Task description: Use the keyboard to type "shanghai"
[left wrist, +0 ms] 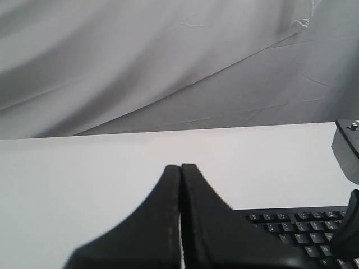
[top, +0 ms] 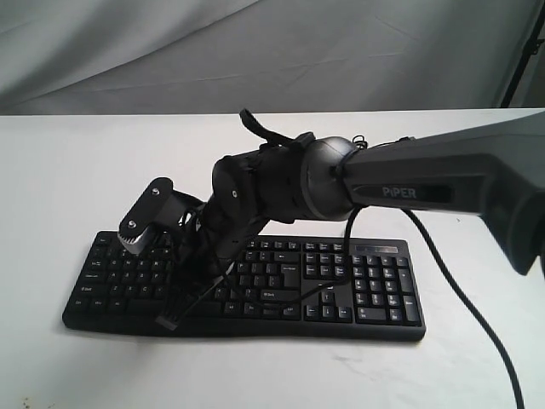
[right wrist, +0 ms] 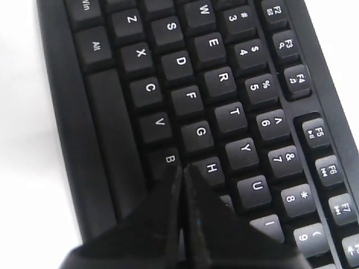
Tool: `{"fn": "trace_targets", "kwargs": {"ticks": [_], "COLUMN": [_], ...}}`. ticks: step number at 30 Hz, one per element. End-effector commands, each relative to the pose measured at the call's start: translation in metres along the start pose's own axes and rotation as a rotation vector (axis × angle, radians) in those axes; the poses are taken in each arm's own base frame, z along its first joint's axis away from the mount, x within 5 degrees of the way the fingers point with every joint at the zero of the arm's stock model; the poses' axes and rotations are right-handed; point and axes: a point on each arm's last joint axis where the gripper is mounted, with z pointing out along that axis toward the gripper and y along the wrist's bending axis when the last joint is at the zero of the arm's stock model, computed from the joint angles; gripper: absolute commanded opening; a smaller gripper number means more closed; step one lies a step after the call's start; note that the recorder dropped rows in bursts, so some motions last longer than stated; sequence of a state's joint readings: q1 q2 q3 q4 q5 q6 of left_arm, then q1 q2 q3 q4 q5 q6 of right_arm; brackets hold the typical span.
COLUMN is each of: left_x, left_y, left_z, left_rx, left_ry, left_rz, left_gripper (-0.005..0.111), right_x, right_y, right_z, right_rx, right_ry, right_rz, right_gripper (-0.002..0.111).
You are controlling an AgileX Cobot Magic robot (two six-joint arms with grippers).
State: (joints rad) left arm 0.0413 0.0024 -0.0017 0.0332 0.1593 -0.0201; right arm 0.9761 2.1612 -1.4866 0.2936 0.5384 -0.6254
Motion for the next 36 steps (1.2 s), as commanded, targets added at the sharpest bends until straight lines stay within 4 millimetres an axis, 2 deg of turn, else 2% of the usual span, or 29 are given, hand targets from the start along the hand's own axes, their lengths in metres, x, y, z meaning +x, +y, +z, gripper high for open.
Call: {"fn": "trace_targets", "kwargs": {"ticks": [1, 21, 22, 25, 28, 34, 36], "left_x": [0.0, 0.0, 0.0, 0.0, 0.0, 0.0, 0.0], "left_y": [0.0, 0.0, 0.0, 0.0, 0.0, 0.0, 0.0], "left_z": [0.0, 0.0, 0.0, 0.0, 0.0, 0.0, 0.0], "left_rx": [0.008, 0.008, 0.008, 0.008, 0.008, 0.008, 0.008], "left_ry": [-0.006, -0.006, -0.006, -0.006, -0.006, -0.006, -0.006], "left_rz": [-0.009, -0.009, -0.009, -0.009, -0.009, -0.009, -0.009], "left_gripper": [0.0, 0.0, 0.0, 0.0, 0.0, 0.0, 0.0], "right_x": [-0.001, 0.004, 0.002, -0.014, -0.024, -0.034, -0.034], "right_y": [0.0, 0.001, 0.0, -0.003, -0.007, -0.013, -0.013], "right_z": [0.0, 0.009, 0.006, -0.021, -0.029, 0.003, 0.007], "right_rx": [0.0, -0.01, -0.004, 0.044, 0.061, 0.017, 0.003], "right_ry": [-0.01, 0.012, 0.004, -0.059, -0.095, -0.06, -0.041], "right_rz": [0.004, 0.01, 0.006, -0.027, -0.036, -0.02, -0.018], "right_gripper": [0.0, 0.0, 0.0, 0.0, 0.0, 0.0, 0.0]}}
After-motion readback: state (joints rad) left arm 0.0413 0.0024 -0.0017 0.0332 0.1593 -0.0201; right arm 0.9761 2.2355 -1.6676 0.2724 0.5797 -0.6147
